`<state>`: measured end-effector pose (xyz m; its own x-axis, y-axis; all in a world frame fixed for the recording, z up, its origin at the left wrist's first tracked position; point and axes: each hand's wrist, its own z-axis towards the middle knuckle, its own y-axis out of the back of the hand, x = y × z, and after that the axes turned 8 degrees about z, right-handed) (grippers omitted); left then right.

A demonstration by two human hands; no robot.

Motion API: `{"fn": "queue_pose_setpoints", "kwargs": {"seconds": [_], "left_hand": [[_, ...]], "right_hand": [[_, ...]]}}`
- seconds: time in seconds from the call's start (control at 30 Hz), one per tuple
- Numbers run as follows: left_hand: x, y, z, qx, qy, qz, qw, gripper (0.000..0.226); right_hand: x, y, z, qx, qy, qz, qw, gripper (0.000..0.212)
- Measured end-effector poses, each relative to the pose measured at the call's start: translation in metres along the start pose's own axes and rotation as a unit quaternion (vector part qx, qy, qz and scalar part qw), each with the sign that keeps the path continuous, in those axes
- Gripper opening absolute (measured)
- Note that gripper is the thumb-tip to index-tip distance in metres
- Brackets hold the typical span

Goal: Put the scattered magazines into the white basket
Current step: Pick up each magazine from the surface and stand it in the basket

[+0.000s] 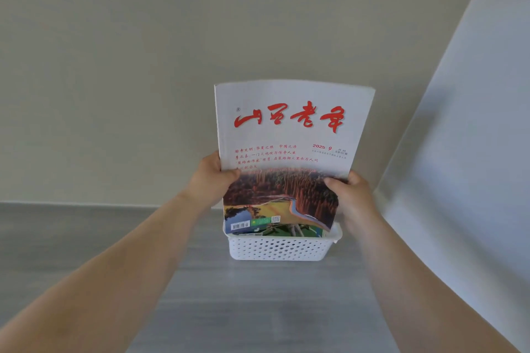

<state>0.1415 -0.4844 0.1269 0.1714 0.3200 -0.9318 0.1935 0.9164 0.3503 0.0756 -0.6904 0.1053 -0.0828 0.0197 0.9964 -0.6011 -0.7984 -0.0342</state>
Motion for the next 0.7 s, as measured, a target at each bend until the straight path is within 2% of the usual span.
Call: {"fn": "queue_pose_setpoints", "kwargs": {"seconds": [0.2,0.43,0.5,0.6,0.7], "left_hand": [[0.006,-0.030,0.028,-0.030,0.030,0.055,0.998,0.039],[0.046,-0.055,0.032,0.016,0.061,0.183,0.981,0.035],[0.059,-0.058,0.032,-0.005,0.039,0.207,0.978,0.028],[0.075,-0.062,0.034,-0.075,0.010,0.217,0.973,0.016],[0.088,-0.065,0.037,-0.134,0.057,0.153,0.977,0.036]], "right_hand": [[-0.028,0.007,0.034,0.013,-0.026,0.003,1.000,0.017],[-0.070,0.015,0.044,-0.012,-0.053,-0.082,0.995,0.023],[-0.080,0.017,0.045,-0.018,-0.046,-0.104,0.993,0.022],[-0.088,0.019,0.051,-0.040,-0.052,-0.114,0.991,0.018],[-0.092,0.023,0.058,-0.049,-0.070,-0.112,0.990,0.016]]}}
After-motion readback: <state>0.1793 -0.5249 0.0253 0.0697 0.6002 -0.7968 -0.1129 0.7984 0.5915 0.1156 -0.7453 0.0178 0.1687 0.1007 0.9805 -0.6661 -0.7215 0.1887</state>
